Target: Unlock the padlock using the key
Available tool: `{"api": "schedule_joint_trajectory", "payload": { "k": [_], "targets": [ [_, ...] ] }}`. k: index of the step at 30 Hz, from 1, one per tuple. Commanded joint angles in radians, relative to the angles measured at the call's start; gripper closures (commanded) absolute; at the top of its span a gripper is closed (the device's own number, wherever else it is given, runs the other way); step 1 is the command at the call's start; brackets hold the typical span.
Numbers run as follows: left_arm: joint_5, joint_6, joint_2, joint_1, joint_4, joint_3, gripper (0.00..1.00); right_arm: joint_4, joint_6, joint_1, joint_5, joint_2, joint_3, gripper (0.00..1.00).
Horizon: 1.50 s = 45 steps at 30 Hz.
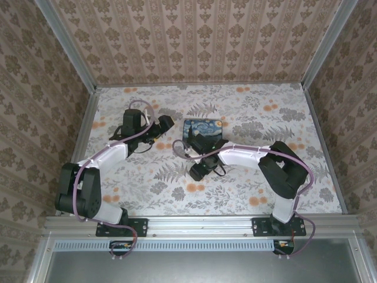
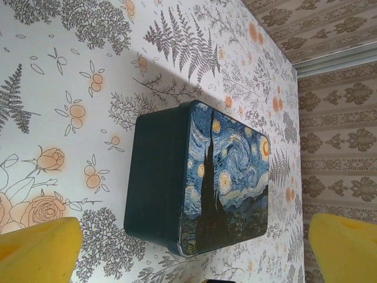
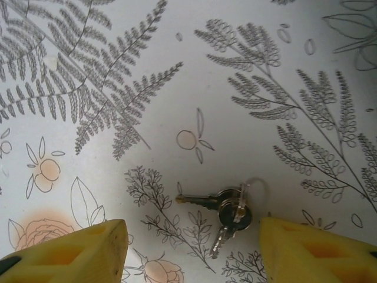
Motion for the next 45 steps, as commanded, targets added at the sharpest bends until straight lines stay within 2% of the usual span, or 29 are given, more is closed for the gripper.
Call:
{"api": "schedule_joint_trajectory", "payload": {
  "k": [1,12,18,23,28,31,33,38,45],
  "targets": [
    [0.024,0.019,-0.022,0.016,-0.008,-0.01,0.0,-0.103,-0.06,0.007,0.071,0.048,0.047,0.38],
    [0.052,0.03,-0.059,0.078,-0.018,-0.021,0.0,-0.166,-0.114,0.007,0.121,0.151,0.148,0.41],
    [0.056,0.025,-0.058,0.083,-0.01,-0.031,0.0,-0.168,-0.125,0.007,0.116,0.213,0.204,0.48],
    [0.056,0.026,-0.058,0.084,-0.011,-0.032,0.0,-0.134,-0.105,0.008,0.098,0.23,0.199,0.64],
    [0.056,0.025,-0.056,0.085,-0.01,-0.033,0.0,-0.084,-0.072,0.015,0.094,0.23,0.185,0.74],
    [0.054,0.025,-0.056,0.085,-0.01,-0.035,0.0,-0.068,-0.053,0.027,0.076,0.236,0.183,0.87],
    [0.055,0.023,-0.059,0.085,-0.01,-0.036,0.0,-0.049,-0.037,0.032,0.068,0.239,0.182,0.99],
    [0.056,0.022,-0.071,0.085,-0.015,-0.041,0.0,-0.021,0.021,0.026,0.051,0.195,0.149,1.0],
    [0.06,0.016,-0.085,0.08,-0.026,-0.047,0.0,0.053,0.133,-0.011,0.013,0.051,0.079,1.0]
  ]
}}
